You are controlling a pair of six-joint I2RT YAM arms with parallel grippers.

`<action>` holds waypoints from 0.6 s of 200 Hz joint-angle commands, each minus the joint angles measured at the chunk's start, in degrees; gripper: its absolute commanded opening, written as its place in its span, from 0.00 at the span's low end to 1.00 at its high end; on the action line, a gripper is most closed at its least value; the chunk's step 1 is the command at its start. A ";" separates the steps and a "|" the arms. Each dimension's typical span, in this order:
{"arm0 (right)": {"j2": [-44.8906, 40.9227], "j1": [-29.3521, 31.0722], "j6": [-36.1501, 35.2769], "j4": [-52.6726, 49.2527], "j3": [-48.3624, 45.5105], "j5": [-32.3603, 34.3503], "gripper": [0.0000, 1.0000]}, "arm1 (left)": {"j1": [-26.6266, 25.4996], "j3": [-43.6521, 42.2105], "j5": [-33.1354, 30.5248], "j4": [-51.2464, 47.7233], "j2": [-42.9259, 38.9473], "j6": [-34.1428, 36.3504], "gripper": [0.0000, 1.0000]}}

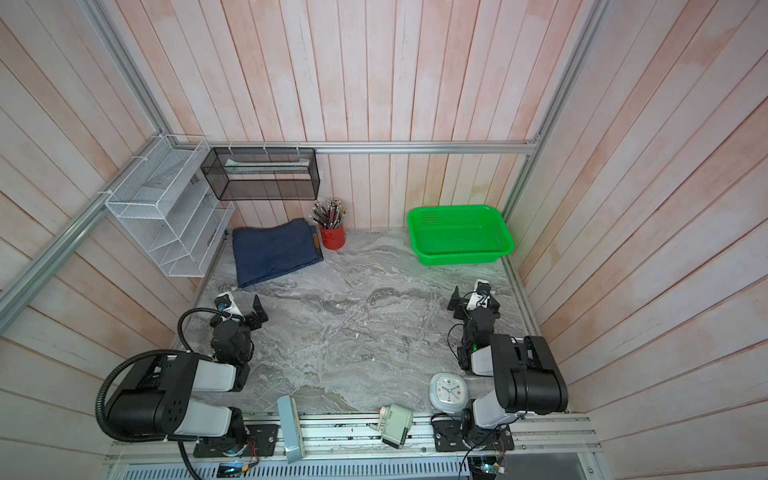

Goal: Fold and stack the trousers

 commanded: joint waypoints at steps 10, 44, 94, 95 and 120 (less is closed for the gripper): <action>-0.56 -0.24 -0.80 -1.06 0.49 -0.44 0.98 | -0.11 1.31 -1.90 -12.08 -17.53 0.77 1.00; -0.65 -0.16 -1.07 -1.39 0.59 -0.64 0.98 | 2.09 -2.18 1.10 -12.36 -21.50 -0.71 1.00; -0.63 -0.19 -1.18 -1.62 0.74 -0.85 0.98 | 1.48 1.50 3.34 0.27 -3.27 -0.38 0.99; -0.64 -0.17 -1.17 -1.65 0.70 -0.83 0.98 | 1.44 1.58 3.36 0.58 -2.81 -0.31 0.99; -0.65 -0.01 -1.40 -1.85 0.84 -0.85 0.98 | 0.48 4.48 6.41 1.80 4.66 1.89 0.98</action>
